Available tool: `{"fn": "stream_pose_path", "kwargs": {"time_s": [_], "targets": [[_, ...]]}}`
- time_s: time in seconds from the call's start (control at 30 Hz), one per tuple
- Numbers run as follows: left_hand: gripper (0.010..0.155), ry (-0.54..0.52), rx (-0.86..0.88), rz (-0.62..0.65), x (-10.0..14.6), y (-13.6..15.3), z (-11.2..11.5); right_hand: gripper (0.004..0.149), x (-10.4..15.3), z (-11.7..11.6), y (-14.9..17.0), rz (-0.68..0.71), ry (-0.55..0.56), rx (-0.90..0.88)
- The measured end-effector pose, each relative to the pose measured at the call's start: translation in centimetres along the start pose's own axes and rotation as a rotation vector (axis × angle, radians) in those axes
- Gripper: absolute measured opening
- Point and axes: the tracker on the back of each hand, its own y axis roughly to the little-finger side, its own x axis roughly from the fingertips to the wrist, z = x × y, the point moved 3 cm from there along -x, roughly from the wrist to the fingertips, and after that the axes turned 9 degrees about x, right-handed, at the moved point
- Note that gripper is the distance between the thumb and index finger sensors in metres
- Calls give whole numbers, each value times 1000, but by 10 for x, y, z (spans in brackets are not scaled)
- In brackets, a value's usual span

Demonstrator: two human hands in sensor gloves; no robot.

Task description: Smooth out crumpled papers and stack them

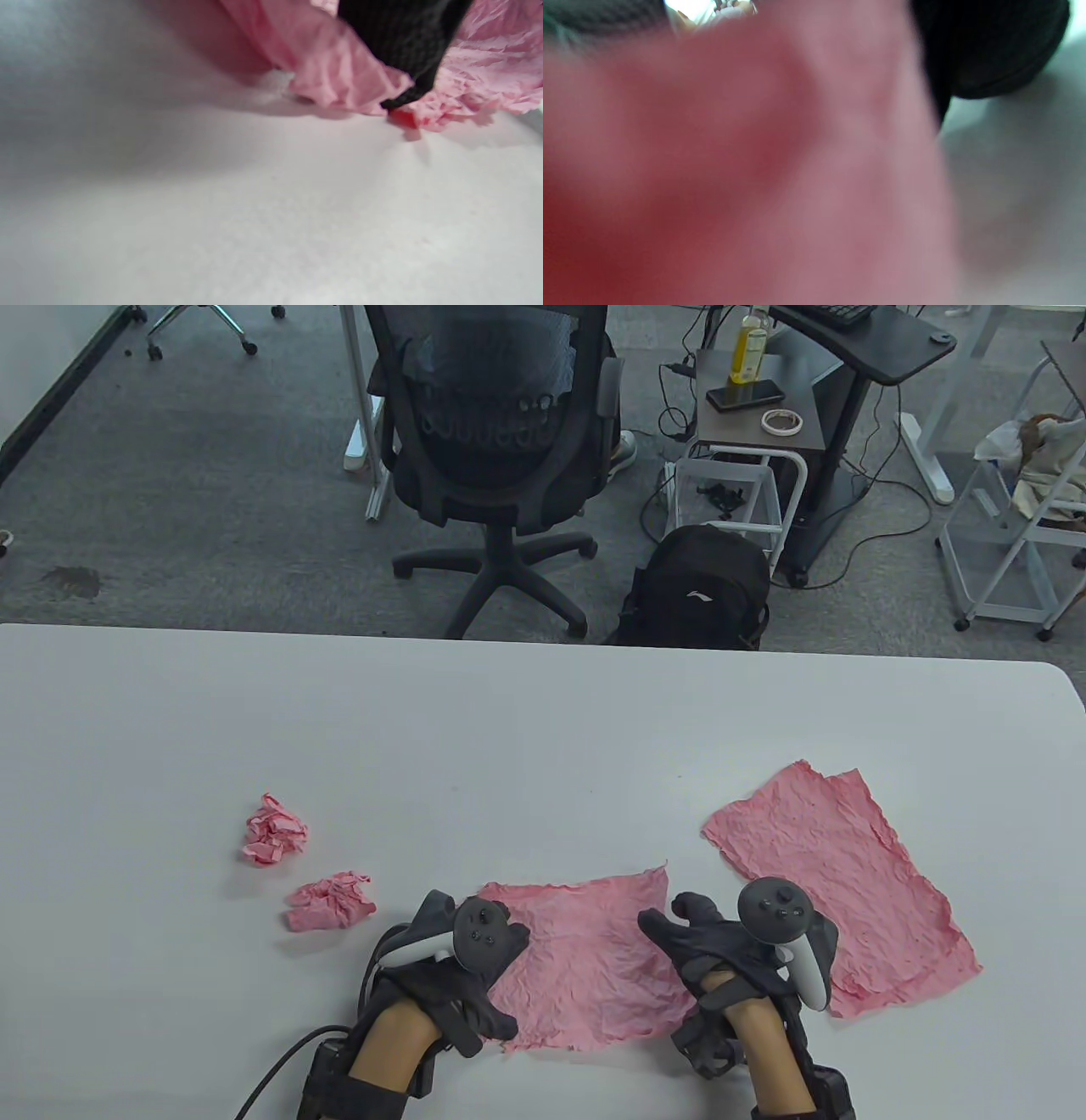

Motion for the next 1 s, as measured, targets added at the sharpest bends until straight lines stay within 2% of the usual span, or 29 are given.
{"fn": "stream_pose_path", "kwargs": {"time_s": [0.07, 0.13, 0.2, 0.3, 0.37, 0.5, 0.57, 0.73, 0.8, 0.93, 1.0], "targets": [[103, 5, 0, 2, 0, 0, 1, 72, -3, -3, 0, -10, -21, 67], [103, -2, -10, 0, 0, -1, 0, 49, -7, -5, 0, -1, -9, 67], [101, -25, -25, 0, 1, -1, -2, 42, -8, 2, -4, 67, 44, 8], [95, -154, -11, 32, 8, 1, -13, 41, -3, 18, -5, 141, 139, -126], [92, -290, -6, 35, 18, 2, -27, 40, -1, 32, 0, 161, 213, -273], [89, -545, 9, 61, 42, 3, -47, 41, 4, 58, 26, 162, 330, -591], [89, -616, 22, 71, 48, 4, -53, 41, 8, 72, 41, 147, 420, -726], [88, -693, 30, 68, 57, 7, -58, 41, 33, 109, 99, 48, 726, -1007], [87, -683, 37, 71, 56, 8, -59, 41, 40, 117, 119, 22, 791, -1094], [87, -685, 45, 74, 56, 8, -58, 41, 53, 119, 150, -121, 867, -1119], [87, -670, 57, 74, 53, 9, -57, 41, 58, 121, 161, -215, 882, -997]]}}
